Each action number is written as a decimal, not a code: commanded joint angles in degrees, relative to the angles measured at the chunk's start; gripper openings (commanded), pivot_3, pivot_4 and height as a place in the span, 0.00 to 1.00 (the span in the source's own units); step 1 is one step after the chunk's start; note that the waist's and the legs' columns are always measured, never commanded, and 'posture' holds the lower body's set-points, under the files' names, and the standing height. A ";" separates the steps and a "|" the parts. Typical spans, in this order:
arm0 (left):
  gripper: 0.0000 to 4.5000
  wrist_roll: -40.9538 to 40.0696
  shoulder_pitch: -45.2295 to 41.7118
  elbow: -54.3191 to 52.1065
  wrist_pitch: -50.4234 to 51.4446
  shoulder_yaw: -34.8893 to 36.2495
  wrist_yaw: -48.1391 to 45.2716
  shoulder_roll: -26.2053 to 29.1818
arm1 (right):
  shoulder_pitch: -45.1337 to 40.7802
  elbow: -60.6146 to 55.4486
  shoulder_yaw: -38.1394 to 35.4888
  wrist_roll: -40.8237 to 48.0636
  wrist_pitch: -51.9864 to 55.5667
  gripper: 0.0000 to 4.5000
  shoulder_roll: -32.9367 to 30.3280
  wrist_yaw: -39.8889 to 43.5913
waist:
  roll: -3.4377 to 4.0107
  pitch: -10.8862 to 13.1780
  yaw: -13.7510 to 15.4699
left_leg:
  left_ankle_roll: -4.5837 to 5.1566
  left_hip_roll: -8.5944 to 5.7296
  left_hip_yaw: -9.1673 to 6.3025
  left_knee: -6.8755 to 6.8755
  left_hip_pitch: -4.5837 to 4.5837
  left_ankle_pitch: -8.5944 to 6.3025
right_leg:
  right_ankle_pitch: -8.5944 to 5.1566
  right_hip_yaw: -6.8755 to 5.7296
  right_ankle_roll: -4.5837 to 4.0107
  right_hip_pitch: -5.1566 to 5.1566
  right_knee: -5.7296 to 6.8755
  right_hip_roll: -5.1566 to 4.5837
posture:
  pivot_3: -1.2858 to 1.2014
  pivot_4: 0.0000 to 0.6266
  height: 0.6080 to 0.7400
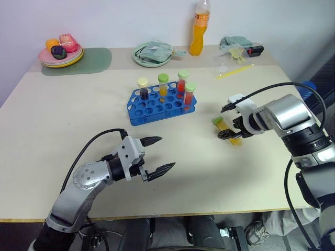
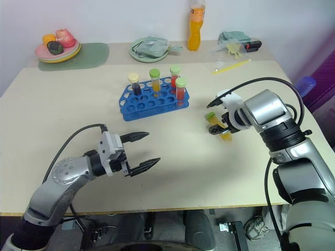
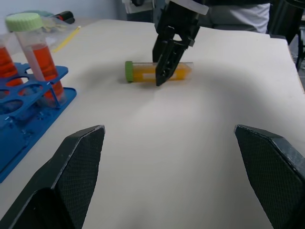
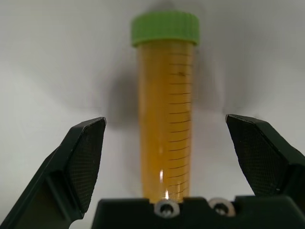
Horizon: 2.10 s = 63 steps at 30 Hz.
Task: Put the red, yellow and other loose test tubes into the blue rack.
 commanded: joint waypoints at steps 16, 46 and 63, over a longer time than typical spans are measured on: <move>1.00 -2.18 2.36 -3.39 0.56 3.89 2.92 -0.57 | 1.07 -11.67 -11.27 1.33 -0.40 0.49 -1.86 1.82 | 0.01 0.01 0.06 | 0.00 0.04 -0.04 -0.02 0.00 0.00 | 0.00 -0.03 0.00 -0.01 0.01 0.02 | 0.52 0.24 0.92; 1.00 -1.94 0.68 -3.82 1.84 2.81 2.91 -1.23 | 1.70 -6.64 -5.41 -0.82 -0.11 0.17 -1.06 1.05 | 0.02 0.02 0.04 | 0.00 0.01 -0.05 0.03 0.00 0.00 | 0.00 -0.05 0.01 0.02 0.04 0.02 | 0.52 0.24 0.92; 1.00 2.36 2.43 5.03 -8.07 14.11 15.72 -10.26 | 18.15 -14.72 -22.40 -1.32 -59.29 0.17 38.43 -12.59 | -0.15 -0.09 0.06 | -0.14 0.12 -0.14 0.09 0.10 0.08 | 0.02 -0.04 0.00 0.06 0.26 0.23 | 0.52 0.24 0.92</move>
